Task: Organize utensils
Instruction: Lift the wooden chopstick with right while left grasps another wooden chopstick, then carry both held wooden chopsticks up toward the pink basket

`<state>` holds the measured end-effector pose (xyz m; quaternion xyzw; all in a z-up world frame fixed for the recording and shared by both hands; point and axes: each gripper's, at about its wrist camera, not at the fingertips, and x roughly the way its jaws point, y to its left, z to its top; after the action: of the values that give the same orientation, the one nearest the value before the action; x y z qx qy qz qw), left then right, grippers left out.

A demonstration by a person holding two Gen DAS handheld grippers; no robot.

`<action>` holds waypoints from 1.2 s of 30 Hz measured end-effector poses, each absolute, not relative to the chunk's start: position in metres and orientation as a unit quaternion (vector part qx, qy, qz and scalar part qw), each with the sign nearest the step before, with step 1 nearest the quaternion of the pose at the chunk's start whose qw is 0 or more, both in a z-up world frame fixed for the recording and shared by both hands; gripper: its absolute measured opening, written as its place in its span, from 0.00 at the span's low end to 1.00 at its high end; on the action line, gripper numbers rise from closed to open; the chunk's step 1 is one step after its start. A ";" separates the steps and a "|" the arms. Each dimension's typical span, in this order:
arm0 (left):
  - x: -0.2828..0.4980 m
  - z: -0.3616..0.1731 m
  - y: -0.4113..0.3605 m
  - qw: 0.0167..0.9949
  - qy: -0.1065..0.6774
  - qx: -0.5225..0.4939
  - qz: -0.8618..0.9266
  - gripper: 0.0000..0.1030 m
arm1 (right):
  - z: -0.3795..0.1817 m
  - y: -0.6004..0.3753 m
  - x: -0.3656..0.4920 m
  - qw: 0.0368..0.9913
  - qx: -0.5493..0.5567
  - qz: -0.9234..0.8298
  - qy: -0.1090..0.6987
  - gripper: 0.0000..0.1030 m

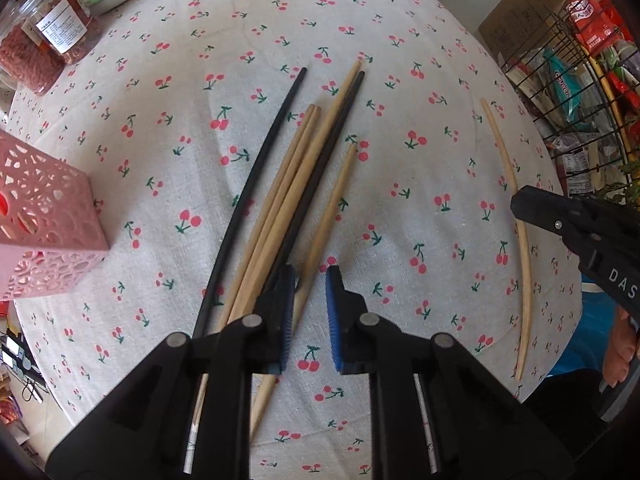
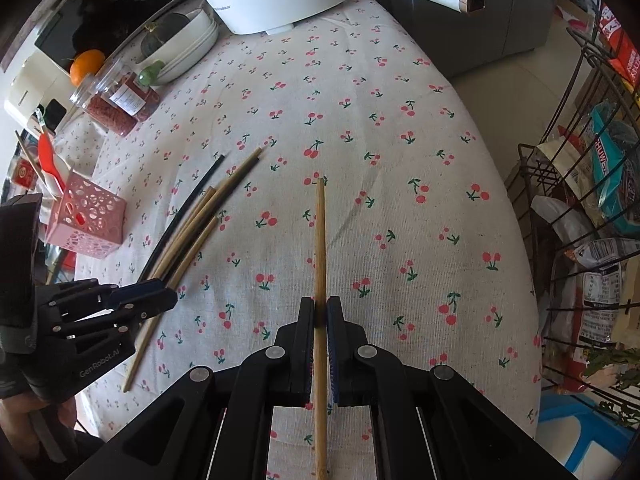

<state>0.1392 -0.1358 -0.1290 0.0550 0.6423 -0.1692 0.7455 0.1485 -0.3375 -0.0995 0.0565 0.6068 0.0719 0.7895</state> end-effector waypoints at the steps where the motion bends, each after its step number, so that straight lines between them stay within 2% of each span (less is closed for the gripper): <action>1: 0.140 -0.131 -0.139 0.741 0.646 0.066 -0.168 0.17 | -0.100 -0.337 0.149 0.789 0.057 0.073 0.607 0.06; 6: 0.148 -0.134 -0.155 0.730 0.655 0.100 -0.168 0.17 | -0.099 -0.335 0.150 0.789 0.057 0.079 0.607 0.06; 10: 0.148 -0.134 -0.158 0.752 0.636 0.083 -0.154 0.09 | -0.098 -0.334 0.150 0.791 0.058 0.080 0.604 0.06; 16: 0.125 -0.117 -0.126 0.794 0.584 0.011 -0.170 0.07 | -0.076 -0.325 0.144 0.813 0.061 0.103 0.570 0.06; 26: 0.074 -0.049 -0.060 0.875 0.450 -0.037 -0.177 0.07 | -0.028 -0.304 0.114 0.851 0.080 0.143 0.499 0.06; 31: 0.065 -0.018 -0.031 0.893 0.395 -0.088 -0.194 0.07 | 0.005 -0.290 0.098 0.884 0.068 0.154 0.437 0.06; 36: 0.047 0.023 -0.010 0.926 0.313 -0.095 -0.188 0.07 | 0.034 -0.273 0.093 0.911 0.060 0.158 0.377 0.06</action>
<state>0.0474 -0.0101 0.0227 -0.0946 0.3133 -0.1882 0.9260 0.0930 -0.2725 0.0341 0.0598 0.3767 0.1583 0.9107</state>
